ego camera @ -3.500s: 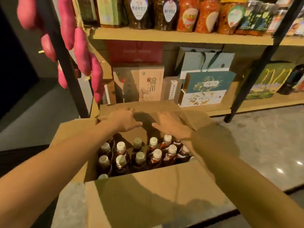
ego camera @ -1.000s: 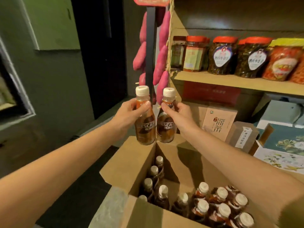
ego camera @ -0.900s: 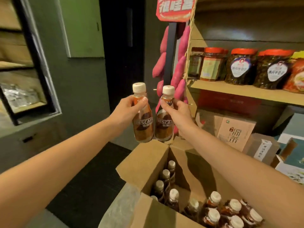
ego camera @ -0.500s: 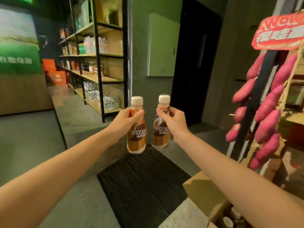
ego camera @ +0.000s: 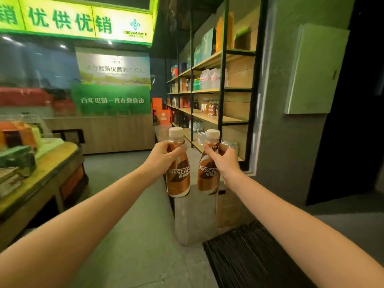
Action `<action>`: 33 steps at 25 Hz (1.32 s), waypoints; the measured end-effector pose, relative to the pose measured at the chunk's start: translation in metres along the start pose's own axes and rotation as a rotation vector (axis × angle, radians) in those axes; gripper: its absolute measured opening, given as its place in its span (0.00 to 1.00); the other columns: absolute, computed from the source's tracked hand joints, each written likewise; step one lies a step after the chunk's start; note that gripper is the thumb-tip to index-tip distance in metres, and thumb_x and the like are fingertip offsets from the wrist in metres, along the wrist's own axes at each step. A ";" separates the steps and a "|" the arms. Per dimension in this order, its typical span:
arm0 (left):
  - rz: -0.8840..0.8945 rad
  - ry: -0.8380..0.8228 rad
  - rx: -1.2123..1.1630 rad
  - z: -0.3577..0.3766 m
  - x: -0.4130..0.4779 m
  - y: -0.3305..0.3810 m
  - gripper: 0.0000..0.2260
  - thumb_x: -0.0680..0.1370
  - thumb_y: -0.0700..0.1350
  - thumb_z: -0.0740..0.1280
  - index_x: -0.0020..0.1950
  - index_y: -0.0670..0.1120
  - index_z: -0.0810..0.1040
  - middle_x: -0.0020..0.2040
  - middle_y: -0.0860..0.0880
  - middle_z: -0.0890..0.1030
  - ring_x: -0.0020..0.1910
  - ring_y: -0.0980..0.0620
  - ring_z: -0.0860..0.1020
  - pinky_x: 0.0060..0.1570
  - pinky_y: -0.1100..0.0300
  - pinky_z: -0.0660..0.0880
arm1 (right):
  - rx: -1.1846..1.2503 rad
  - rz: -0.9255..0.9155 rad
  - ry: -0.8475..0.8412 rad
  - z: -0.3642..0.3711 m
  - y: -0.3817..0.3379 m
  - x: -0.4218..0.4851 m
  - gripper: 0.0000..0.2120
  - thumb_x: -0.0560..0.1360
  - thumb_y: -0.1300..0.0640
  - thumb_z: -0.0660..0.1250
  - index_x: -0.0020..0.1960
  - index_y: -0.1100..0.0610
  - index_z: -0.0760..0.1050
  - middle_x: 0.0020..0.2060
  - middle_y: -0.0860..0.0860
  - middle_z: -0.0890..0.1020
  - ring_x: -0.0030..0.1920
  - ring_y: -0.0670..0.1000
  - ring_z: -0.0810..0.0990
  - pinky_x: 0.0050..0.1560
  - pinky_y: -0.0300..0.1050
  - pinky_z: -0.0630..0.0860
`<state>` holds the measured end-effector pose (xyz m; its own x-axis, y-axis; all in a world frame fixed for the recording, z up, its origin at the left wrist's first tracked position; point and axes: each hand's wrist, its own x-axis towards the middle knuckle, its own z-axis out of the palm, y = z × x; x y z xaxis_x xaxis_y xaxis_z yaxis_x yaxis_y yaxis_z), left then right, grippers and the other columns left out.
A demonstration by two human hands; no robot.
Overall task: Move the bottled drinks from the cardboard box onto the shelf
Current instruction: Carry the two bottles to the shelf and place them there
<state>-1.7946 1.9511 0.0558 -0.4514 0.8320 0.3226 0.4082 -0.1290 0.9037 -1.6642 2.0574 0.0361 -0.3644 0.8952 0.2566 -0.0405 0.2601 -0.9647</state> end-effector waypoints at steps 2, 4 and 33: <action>-0.002 0.035 0.014 -0.044 0.035 -0.020 0.07 0.77 0.47 0.65 0.51 0.45 0.76 0.43 0.50 0.80 0.44 0.54 0.78 0.42 0.61 0.73 | 0.009 -0.018 -0.019 0.054 0.004 0.034 0.18 0.73 0.48 0.69 0.58 0.58 0.74 0.56 0.54 0.80 0.60 0.54 0.76 0.59 0.48 0.70; -0.039 0.073 -0.005 -0.081 0.070 -0.041 0.09 0.78 0.48 0.64 0.54 0.45 0.75 0.44 0.51 0.79 0.45 0.53 0.78 0.42 0.61 0.72 | 0.010 -0.024 -0.047 0.105 0.008 0.068 0.16 0.74 0.49 0.68 0.56 0.58 0.76 0.55 0.53 0.80 0.59 0.52 0.76 0.60 0.49 0.71; -0.069 0.157 -0.015 -0.295 0.767 -0.364 0.01 0.78 0.45 0.64 0.46 0.49 0.73 0.42 0.51 0.78 0.41 0.58 0.77 0.38 0.63 0.70 | -0.111 -0.108 -0.119 0.510 0.176 0.765 0.18 0.74 0.47 0.67 0.58 0.57 0.76 0.56 0.54 0.81 0.59 0.54 0.78 0.60 0.51 0.74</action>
<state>-2.5235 2.4775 0.0570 -0.5967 0.7449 0.2985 0.3608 -0.0832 0.9289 -2.4250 2.6036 0.0328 -0.4712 0.8124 0.3433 0.0149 0.3965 -0.9179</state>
